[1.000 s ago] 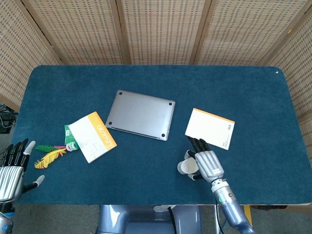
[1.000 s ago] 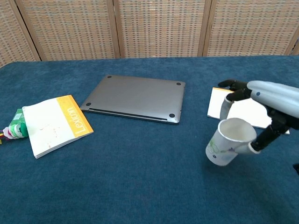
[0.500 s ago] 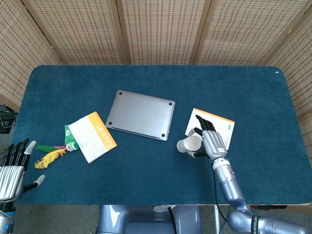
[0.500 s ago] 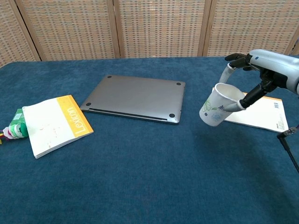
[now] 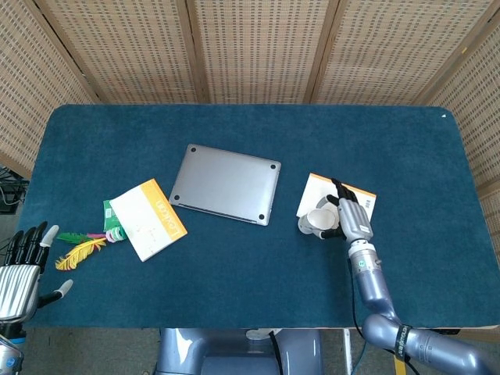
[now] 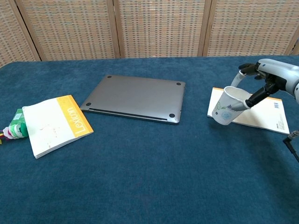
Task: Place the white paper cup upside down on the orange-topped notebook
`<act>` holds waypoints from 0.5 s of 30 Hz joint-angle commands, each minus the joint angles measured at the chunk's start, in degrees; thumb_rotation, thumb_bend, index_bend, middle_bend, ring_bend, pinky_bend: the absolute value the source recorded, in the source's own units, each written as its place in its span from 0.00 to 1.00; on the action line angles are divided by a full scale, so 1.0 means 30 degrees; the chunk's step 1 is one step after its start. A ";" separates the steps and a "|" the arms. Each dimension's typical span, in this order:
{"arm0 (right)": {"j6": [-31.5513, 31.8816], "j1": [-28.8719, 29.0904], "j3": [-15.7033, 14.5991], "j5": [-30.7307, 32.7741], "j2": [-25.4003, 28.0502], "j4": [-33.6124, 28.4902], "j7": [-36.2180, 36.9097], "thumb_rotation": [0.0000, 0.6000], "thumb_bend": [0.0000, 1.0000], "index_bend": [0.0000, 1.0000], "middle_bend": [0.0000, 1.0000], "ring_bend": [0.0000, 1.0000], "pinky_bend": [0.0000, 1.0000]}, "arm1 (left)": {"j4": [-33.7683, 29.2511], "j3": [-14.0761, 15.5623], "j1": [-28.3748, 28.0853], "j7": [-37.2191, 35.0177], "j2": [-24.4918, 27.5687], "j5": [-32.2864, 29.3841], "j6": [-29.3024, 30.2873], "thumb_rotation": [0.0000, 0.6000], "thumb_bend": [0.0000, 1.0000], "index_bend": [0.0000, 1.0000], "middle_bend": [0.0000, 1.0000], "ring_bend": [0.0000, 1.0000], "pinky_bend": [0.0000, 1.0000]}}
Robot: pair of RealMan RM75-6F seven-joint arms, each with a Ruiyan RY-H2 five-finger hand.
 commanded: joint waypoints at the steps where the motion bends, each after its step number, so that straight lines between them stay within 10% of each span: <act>1: -0.0129 -0.0015 -0.0060 0.0252 0.0038 0.0369 0.0264 1.00 0.28 0.48 0.04 0.00 0.00 | 0.0008 0.0018 -0.0008 0.0045 -0.0016 0.0031 -0.0003 1.00 0.18 0.00 0.00 0.00 0.00; 15: -0.0036 -0.0225 -0.0895 0.1088 0.0202 0.2156 -0.0288 1.00 0.28 0.46 0.00 0.00 0.00 | -0.0024 0.0050 0.0020 0.0008 -0.0002 0.0128 0.0118 1.00 0.18 0.00 0.00 0.00 0.00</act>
